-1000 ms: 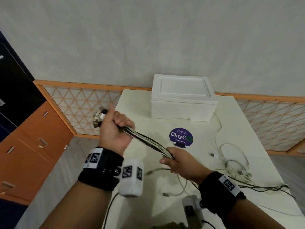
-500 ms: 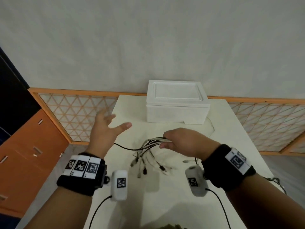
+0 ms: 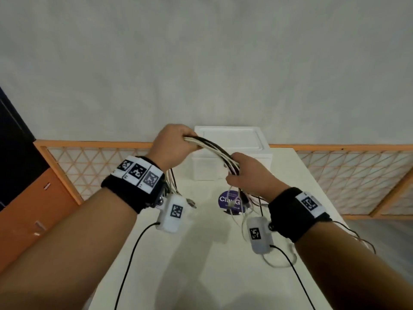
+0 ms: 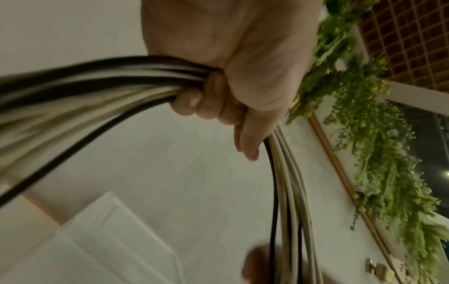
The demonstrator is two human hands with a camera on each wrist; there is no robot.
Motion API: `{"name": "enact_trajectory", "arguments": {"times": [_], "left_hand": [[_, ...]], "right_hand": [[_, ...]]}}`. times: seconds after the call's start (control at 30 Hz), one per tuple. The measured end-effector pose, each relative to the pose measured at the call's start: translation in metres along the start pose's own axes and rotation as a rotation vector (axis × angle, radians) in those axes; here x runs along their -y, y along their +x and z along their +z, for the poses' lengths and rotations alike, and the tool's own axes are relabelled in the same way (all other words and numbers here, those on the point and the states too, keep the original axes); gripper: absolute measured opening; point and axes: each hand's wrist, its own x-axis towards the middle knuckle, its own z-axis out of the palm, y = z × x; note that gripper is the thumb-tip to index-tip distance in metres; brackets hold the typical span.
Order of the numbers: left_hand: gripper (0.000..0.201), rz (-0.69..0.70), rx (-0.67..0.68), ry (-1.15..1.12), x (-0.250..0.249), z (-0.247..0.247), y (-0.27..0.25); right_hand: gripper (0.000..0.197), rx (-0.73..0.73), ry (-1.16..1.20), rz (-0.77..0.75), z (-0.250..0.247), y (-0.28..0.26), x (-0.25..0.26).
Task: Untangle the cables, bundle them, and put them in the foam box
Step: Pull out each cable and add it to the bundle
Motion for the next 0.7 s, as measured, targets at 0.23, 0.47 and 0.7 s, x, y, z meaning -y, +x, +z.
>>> {"name": "enact_trajectory", "arguments": {"times": [0.23, 0.47, 0.7], "left_hand": [[0.025, -0.198, -0.334, -0.442, -0.048, -0.064, 0.054], [0.011, -0.139, -0.277, -0.328, -0.085, -0.073, 0.082], [0.024, -0.138, -0.202, -0.285, -0.112, -0.058, 0.101]], "right_hand": [[0.022, -0.227, 0.094, 0.228, 0.040, -0.047, -0.096], [0.027, -0.111, -0.197, 0.481, 0.074, -0.107, -0.202], [0.035, 0.148, -0.348, 0.454, 0.040, -0.090, -0.254]]}}
